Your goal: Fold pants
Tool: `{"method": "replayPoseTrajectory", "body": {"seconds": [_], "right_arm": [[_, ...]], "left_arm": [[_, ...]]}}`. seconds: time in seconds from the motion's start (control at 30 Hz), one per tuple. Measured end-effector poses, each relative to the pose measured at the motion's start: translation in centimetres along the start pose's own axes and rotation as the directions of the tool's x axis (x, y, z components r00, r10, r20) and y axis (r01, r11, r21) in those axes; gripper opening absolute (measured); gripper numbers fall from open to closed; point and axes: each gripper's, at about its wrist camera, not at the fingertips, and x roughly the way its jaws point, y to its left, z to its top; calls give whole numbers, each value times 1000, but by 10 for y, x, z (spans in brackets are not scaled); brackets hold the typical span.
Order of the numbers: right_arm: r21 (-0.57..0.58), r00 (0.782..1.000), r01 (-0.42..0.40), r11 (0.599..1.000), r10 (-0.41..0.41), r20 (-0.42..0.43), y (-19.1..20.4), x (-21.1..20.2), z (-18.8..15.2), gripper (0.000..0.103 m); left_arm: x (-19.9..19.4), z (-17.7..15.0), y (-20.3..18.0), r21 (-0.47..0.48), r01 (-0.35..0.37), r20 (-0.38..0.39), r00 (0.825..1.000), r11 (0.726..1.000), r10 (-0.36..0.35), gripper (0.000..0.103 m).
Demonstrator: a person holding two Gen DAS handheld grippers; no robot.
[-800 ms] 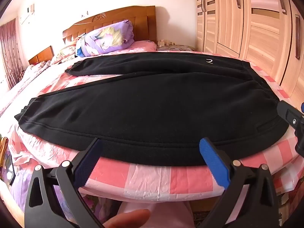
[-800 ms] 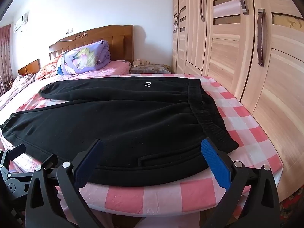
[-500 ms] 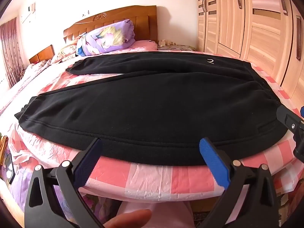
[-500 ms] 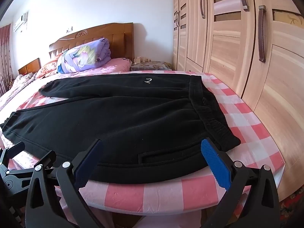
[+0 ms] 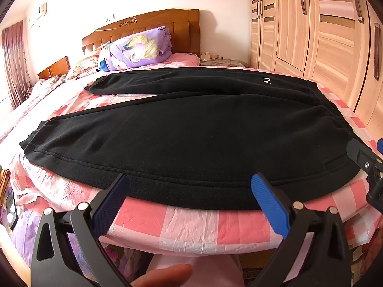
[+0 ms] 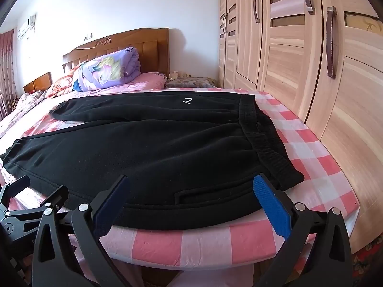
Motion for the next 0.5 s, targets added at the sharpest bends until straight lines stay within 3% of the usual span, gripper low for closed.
{"method": "replayPoseTrajectory", "body": {"seconds": [0.5], "right_arm": [[8, 1000, -7, 1000, 8, -16, -2, 5, -4, 99]], "left_arm": [[-2, 0, -1, 0, -1, 3, 1000, 1000, 1, 102]]}}
